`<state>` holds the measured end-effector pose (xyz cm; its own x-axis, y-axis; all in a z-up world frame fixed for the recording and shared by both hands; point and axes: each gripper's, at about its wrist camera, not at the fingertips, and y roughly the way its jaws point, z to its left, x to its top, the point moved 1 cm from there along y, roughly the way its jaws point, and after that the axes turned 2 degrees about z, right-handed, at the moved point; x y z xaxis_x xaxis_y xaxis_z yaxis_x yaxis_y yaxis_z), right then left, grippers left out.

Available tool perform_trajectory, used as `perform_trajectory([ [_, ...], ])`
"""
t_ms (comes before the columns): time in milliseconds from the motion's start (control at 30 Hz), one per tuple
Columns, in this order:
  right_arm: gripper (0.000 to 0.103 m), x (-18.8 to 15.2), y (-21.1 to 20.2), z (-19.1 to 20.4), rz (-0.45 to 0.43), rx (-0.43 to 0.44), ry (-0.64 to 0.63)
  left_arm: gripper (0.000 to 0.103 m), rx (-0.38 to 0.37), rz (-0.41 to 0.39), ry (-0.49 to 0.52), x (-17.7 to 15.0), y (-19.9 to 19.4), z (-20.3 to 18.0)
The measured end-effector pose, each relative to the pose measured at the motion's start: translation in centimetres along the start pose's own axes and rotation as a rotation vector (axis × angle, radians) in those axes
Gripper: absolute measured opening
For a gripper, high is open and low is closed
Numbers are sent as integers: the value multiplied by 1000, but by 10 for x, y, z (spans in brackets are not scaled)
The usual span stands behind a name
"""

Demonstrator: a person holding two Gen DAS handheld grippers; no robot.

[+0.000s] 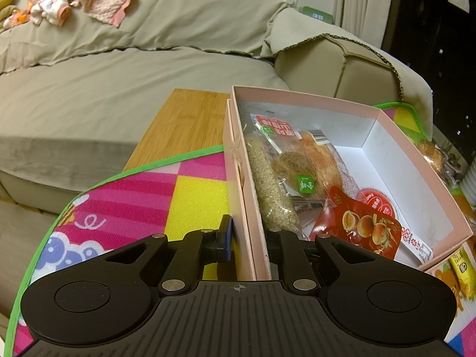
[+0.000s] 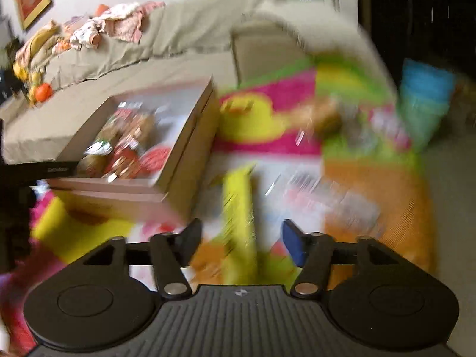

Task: Organize objects
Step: 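Move the right gripper over the mat and grasp the clear-wrapped snack bar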

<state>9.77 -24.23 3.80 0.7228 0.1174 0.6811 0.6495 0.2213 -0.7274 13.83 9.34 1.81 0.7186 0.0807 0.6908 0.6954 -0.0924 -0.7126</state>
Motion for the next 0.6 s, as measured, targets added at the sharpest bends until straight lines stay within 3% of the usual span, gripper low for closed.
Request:
perform_trajectory([
  [100,81,9,5,-10,-73,-116,-118,15,0,0,-1,0,0,0],
  [200,81,20,23,-40,-53,-133,-75,15,0,0,0,0,0,0],
  [400,82,9,42,-80,45,-9,147,15,0,0,0,0,0,0],
  [533,81,-4,30,-59,47,122,127,15,0,0,2,0,0,0],
  [600,81,-6,27,-52,40,102,114,15,1,0,2,-1,0,0],
])
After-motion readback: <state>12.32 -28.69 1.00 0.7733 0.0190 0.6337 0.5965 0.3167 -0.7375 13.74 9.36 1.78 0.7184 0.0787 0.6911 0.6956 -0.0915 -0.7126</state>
